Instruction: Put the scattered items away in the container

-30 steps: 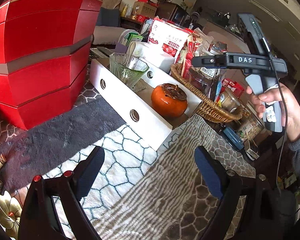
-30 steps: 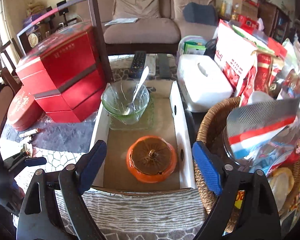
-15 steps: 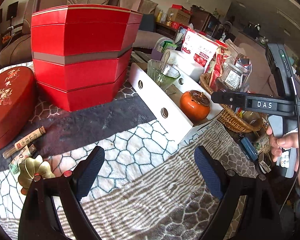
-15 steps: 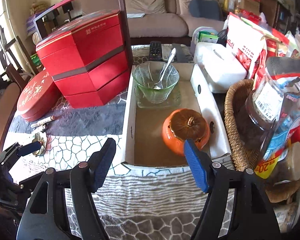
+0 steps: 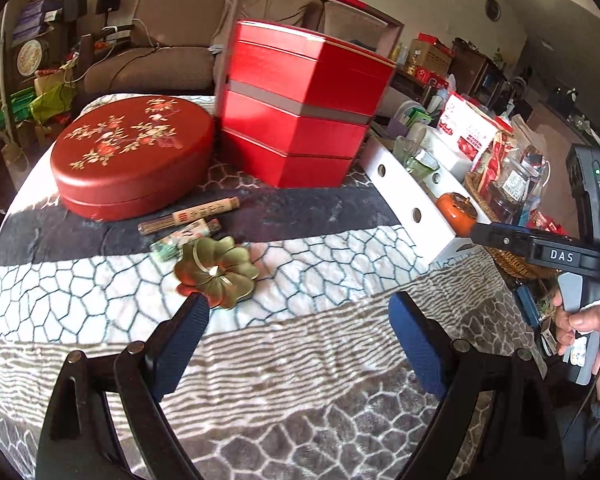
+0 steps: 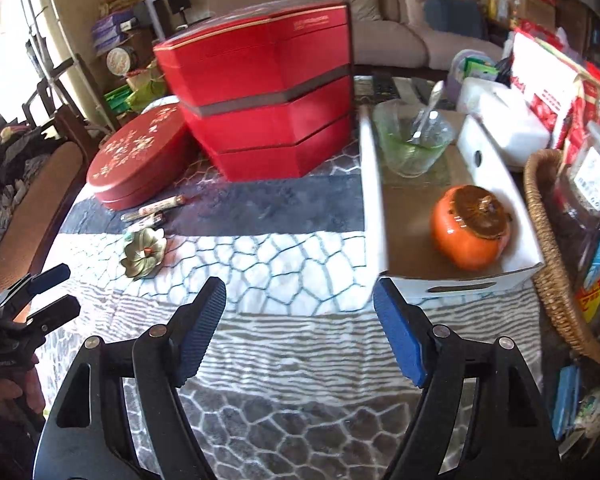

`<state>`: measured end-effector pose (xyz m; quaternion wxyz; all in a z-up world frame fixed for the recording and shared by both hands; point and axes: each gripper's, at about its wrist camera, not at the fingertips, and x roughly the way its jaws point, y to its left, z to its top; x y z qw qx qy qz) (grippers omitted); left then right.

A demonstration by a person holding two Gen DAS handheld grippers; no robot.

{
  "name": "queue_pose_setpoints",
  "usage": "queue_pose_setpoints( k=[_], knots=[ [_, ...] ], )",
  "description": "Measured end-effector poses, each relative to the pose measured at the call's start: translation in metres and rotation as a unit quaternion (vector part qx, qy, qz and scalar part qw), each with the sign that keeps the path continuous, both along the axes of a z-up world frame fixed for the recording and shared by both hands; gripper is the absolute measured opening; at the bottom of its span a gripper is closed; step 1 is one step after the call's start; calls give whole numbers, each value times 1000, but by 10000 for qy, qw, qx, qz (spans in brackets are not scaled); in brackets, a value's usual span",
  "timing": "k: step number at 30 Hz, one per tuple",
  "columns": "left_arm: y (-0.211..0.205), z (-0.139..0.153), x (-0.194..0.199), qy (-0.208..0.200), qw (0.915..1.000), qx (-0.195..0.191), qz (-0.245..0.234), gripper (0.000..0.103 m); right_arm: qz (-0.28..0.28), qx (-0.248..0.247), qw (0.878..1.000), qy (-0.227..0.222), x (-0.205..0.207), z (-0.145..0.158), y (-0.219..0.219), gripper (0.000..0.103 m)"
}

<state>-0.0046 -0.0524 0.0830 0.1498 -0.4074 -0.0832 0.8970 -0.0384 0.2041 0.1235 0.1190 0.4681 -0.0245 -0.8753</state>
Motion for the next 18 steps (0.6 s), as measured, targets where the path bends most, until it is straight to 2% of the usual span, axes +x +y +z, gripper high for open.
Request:
queue_pose_setpoints(
  k=[5, 8, 13, 16, 18],
  knots=[
    [-60, -26, 8, -273, 9970, 77, 717, 92, 552, -100, 9984, -84, 1, -19, -58, 74],
    [-75, -40, 10, -369, 9950, 132, 915, 92, 730, -84, 9971, -196, -2, -35, -89, 74],
    [-67, -53, 9, -359, 9931, -9, 1113, 92, 563, 100, 9979, -289, -5, -68, -112, 74],
    [-54, -59, 7, -311, 9919, -244, 1204, 92, 262, 290, 9990, -231, -4, -82, -109, 74],
    [-47, -66, 6, -355, 9924, -226, 1156, 92, 115, 354, 9991, -219, -5, -88, -100, 74]
  ],
)
